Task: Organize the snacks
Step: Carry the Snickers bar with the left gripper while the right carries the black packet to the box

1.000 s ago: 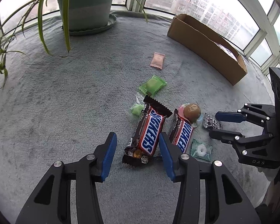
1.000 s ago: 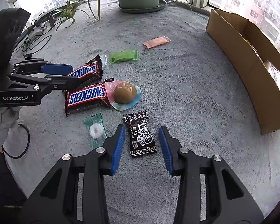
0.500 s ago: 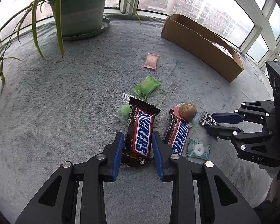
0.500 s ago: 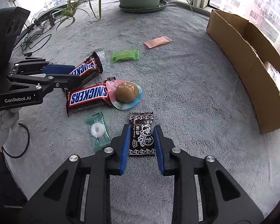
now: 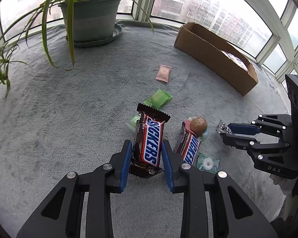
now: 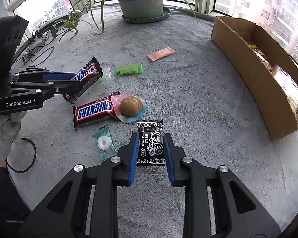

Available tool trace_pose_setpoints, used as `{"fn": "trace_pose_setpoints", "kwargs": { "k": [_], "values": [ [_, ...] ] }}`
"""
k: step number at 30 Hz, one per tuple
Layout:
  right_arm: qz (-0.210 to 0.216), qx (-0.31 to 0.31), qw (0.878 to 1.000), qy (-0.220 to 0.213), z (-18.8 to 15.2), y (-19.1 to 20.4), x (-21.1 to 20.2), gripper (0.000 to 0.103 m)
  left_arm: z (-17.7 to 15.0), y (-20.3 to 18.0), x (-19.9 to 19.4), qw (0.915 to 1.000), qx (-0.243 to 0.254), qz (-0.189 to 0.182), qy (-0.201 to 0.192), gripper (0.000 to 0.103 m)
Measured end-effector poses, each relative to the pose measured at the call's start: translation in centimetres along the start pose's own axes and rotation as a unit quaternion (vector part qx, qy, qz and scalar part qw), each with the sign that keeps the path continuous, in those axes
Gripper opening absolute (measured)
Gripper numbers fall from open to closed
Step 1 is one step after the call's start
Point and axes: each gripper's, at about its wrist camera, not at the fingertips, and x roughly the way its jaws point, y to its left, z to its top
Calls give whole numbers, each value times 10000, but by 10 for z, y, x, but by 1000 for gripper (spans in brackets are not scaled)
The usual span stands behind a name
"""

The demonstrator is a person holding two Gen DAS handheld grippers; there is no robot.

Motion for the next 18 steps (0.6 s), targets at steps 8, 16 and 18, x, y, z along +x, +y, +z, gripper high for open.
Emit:
{"fn": "trace_pose_setpoints", "kwargs": {
  "k": [8, 16, 18],
  "values": [
    [-131, 146, 9993, -320, 10, -15, -24, 26, 21, -8, -23, 9993, -2, -113, -361, 29],
    [-362, 347, 9964, -683, 24, -41, -55, 26, 47, -33, -34, 9973, 276, -282, -623, 29],
    [-432, 397, 9953, -771, 27, -50, -62, 26, 54, -40, -35, 9964, 355, -328, -690, 29]
  ]
}}
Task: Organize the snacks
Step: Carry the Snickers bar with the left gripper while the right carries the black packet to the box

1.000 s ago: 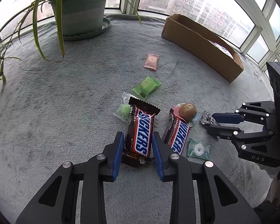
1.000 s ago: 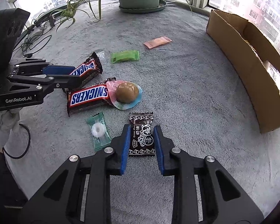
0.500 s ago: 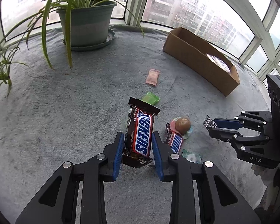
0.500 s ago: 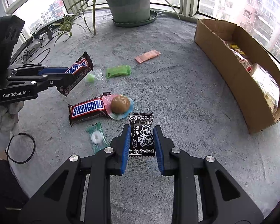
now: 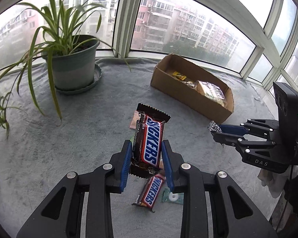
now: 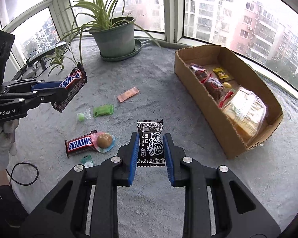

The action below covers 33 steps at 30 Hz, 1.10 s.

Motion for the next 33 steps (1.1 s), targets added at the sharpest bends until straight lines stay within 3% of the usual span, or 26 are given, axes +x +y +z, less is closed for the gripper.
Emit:
{"fn": "trace_pose_setpoints", "kwargs": {
  "k": [18, 33],
  "values": [
    [-652, 536, 9954, -446, 29, -89, -27, 26, 59, -40, 37, 9988, 319, -305, -188, 29],
    [-1008, 830, 9904, -453, 60, -150, -8, 26, 113, -76, 88, 9973, 541, -453, -225, 29]
  ]
}}
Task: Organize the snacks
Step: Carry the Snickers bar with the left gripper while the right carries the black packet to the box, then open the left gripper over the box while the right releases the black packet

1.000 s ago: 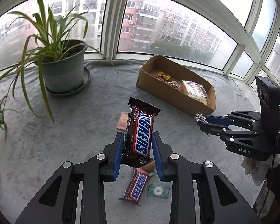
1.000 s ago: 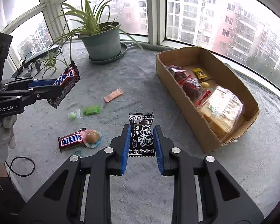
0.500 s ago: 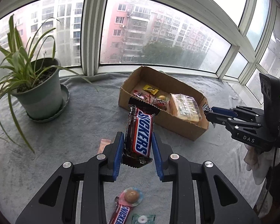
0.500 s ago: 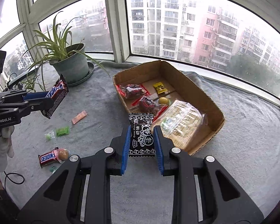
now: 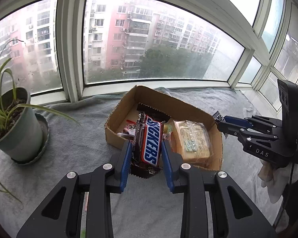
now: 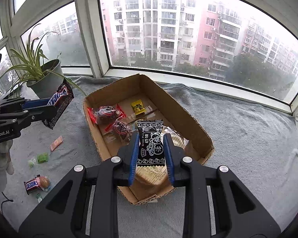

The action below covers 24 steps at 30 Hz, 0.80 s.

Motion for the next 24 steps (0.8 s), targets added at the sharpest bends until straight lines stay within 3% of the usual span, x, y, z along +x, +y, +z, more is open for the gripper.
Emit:
{"fn": "trace_pose_setpoints", "kwargs": {
  "k": [12, 24],
  "values": [
    [-167, 183, 9994, 235, 10, -23, 42, 26, 16, -15, 39, 9998, -60, -132, 131, 29],
    [-213, 248, 9987, 382, 7, -31, 56, 26, 19, -25, 58, 9996, 16, -71, 266, 29]
  ]
}}
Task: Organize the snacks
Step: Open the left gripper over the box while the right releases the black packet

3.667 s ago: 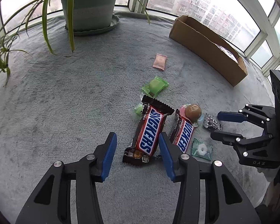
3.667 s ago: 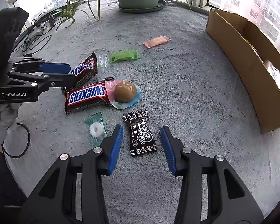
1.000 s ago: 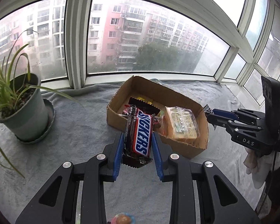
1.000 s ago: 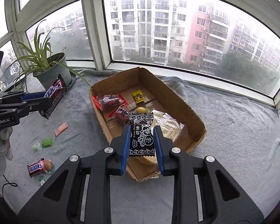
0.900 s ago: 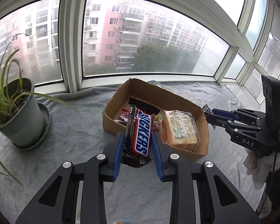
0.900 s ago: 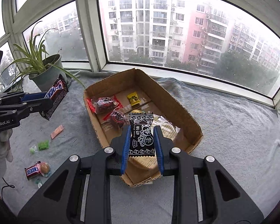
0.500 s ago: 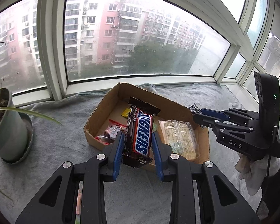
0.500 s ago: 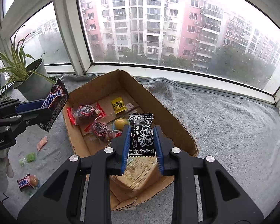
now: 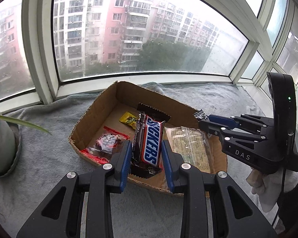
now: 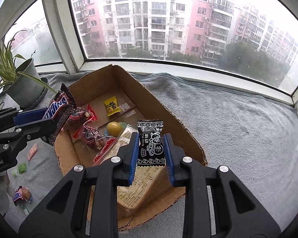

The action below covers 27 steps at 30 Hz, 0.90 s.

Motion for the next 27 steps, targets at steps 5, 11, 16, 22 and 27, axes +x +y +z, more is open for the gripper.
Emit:
{"fn": "trace_pose_setpoints", "kwargs": {
  "k": [5, 11, 16, 22, 27],
  "values": [
    [-74, -60, 10000, -9, 0, 2, 0, 26, 1, -2, 2, 10000, 29, -22, 5, 30],
    [-134, -45, 9998, -102, 1, 2, -6, 46, 3, -2, 0, 10000, 13, 38, -12, 39],
    [-131, -91, 9997, -160, 4, 7, -13, 46, 4, -4, -6, 9999, 67, 50, -61, 39],
    [-90, -133, 9995, -285, 5, 13, -33, 46, 2, -8, -24, 9996, 160, 98, -192, 39],
    [-23, -171, 9990, -418, 1, 22, -55, 46, -1, -11, -49, 9990, 250, 125, -348, 39]
  ]
}}
